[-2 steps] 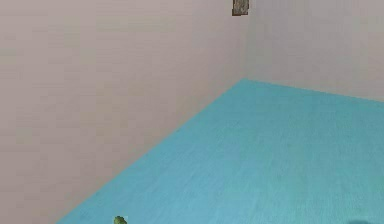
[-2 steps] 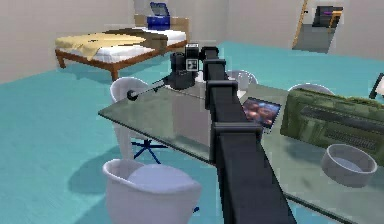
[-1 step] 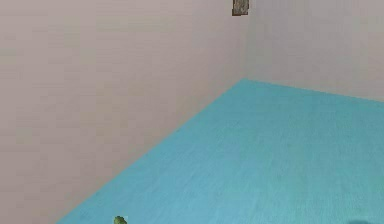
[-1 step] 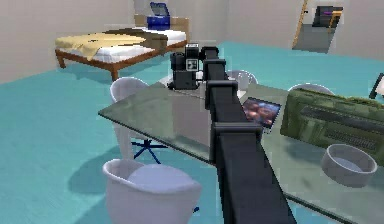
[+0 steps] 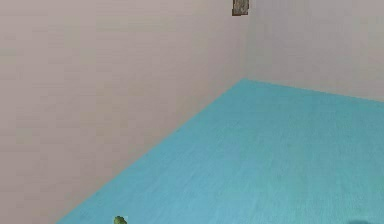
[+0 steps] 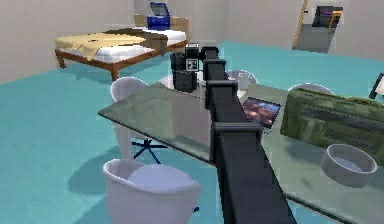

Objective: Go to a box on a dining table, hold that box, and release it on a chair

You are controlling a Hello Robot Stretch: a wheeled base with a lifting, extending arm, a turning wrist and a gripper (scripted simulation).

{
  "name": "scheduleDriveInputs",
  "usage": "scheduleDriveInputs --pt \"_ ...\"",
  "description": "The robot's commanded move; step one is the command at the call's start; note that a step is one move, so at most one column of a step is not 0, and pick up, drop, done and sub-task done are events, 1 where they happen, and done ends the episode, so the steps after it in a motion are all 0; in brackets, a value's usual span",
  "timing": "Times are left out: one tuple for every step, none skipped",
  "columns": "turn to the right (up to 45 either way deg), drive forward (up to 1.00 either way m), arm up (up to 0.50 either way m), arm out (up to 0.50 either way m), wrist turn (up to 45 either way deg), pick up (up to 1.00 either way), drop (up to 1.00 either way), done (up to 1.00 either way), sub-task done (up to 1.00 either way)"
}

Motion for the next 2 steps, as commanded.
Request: scheduleDriveInputs --pt "0.0 0.0 -0.02 0.0 0.0 0.0 0.0 0.0 0.0" --pt "0.0 0.0 0.0 0.0 0.0 1.0 0.0 0.0 0.0"
